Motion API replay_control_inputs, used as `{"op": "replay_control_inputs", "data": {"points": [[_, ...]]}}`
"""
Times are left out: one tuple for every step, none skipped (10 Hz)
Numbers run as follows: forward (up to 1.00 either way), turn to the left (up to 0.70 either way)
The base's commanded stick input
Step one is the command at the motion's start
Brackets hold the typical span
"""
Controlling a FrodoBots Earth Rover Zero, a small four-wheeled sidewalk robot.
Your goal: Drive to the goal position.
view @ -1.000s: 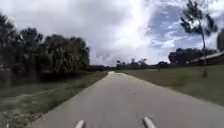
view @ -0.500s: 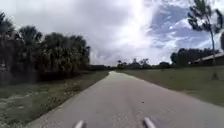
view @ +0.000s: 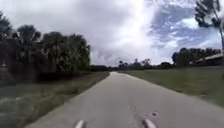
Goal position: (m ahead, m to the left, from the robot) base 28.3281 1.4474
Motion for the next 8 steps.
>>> {"op": "replay_control_inputs", "data": {"points": [[0.83, 0.00], [0.77, 0.00], [0.72, 0.00], [0.70, 0.00], [0.70, 0.00], [0.70, -0.05], [0.70, -0.12], [0.70, -0.20]]}}
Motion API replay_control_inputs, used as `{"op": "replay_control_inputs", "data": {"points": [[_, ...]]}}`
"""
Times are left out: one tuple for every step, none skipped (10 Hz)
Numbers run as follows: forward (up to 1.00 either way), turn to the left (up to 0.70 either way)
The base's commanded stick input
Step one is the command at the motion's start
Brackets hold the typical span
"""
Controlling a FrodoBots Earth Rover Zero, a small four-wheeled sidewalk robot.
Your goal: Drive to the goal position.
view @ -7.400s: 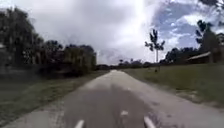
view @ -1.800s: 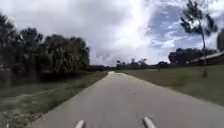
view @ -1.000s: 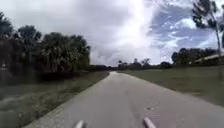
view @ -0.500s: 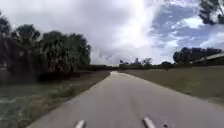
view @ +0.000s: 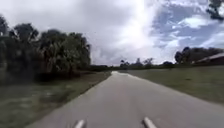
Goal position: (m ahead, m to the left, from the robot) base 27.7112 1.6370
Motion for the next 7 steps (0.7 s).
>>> {"op": "replay_control_inputs", "data": {"points": [[0.70, -0.27], [0.70, -0.35], [0.70, -0.10], [0.70, 0.00], [0.70, 0.00], [0.70, 0.00], [0.70, 0.00]]}}
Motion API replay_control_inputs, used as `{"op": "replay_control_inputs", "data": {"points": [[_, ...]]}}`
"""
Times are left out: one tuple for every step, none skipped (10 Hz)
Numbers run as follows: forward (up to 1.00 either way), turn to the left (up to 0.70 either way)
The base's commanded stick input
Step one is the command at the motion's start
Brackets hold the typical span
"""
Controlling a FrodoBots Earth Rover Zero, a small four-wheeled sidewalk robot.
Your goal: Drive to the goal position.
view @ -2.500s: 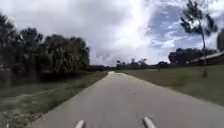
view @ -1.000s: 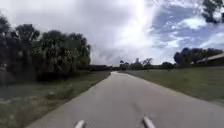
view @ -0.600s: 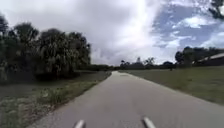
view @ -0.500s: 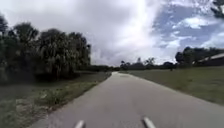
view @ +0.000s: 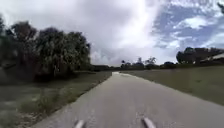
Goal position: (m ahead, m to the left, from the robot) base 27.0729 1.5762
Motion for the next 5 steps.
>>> {"op": "replay_control_inputs", "data": {"points": [[0.70, 0.00], [0.70, 0.00], [0.70, 0.00], [0.70, 0.00], [0.70, 0.00]]}}
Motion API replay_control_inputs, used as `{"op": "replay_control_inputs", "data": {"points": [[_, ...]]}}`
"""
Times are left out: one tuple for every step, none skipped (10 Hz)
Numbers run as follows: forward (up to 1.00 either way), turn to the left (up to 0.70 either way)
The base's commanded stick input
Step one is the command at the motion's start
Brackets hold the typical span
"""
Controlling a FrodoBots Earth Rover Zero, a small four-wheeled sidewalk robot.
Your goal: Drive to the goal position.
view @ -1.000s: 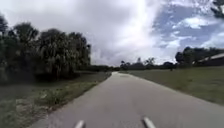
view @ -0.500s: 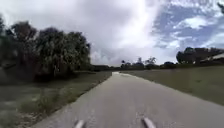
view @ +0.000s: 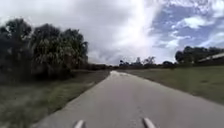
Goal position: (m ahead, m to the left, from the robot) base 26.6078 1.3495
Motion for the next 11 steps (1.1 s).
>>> {"op": "replay_control_inputs", "data": {"points": [[0.70, 0.00], [0.70, 0.00], [0.70, 0.00], [0.70, 0.00], [0.70, 0.00], [0.70, 0.00], [0.70, 0.00], [0.70, 0.00], [0.70, 0.00], [0.70, 0.00], [0.70, 0.00]]}}
